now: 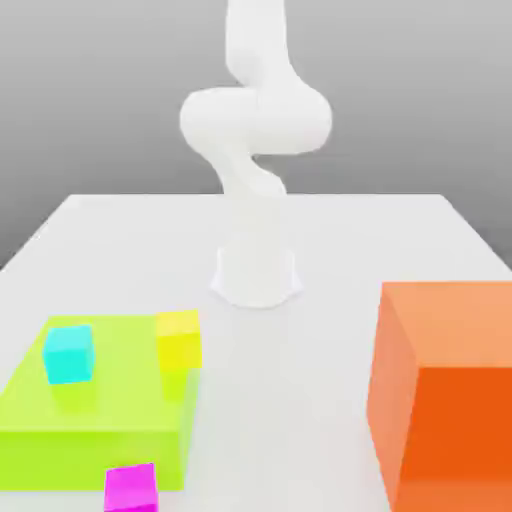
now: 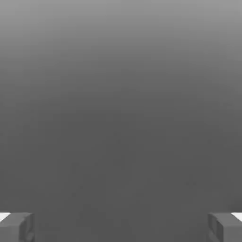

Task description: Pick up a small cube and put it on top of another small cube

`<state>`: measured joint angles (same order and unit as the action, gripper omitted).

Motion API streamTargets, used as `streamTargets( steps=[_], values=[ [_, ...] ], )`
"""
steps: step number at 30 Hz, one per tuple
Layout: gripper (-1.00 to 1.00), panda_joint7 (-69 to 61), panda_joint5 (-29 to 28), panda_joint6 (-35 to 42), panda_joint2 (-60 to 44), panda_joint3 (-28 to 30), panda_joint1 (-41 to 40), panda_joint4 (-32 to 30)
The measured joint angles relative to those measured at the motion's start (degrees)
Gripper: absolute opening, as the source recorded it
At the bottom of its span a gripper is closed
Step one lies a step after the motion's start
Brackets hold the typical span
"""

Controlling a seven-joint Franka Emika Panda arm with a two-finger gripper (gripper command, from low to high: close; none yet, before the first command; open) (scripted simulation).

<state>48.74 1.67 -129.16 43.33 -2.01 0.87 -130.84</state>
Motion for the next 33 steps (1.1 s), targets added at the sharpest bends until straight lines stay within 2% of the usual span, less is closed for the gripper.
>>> streamTargets(
  steps=[5, 12, 19, 25, 28, 33],
  values=[
    [0.00, 9.9, 4.7, 6.0, -6.4, -5.8, 2.2, 1.3],
    [0.00, 27.1, 0.1, 5.8, -16.7, -18.4, 1.2, -0.7],
    [0.00, 45.8, -7.4, 4.7, -27.8, -30.6, 0.6, -3.2],
    [0.00, 62.8, -15.1, 4.2, -38.5, -38.5, 2.7, -5.1],
    [0.00, 70.5, -19.5, 3.3, -43.7, -40.2, 6.3, -6.3],
    [0.00, 75.9, -30.4, -4.9, -48.9, -39.2, 7.8, -10.2]
  ],
)
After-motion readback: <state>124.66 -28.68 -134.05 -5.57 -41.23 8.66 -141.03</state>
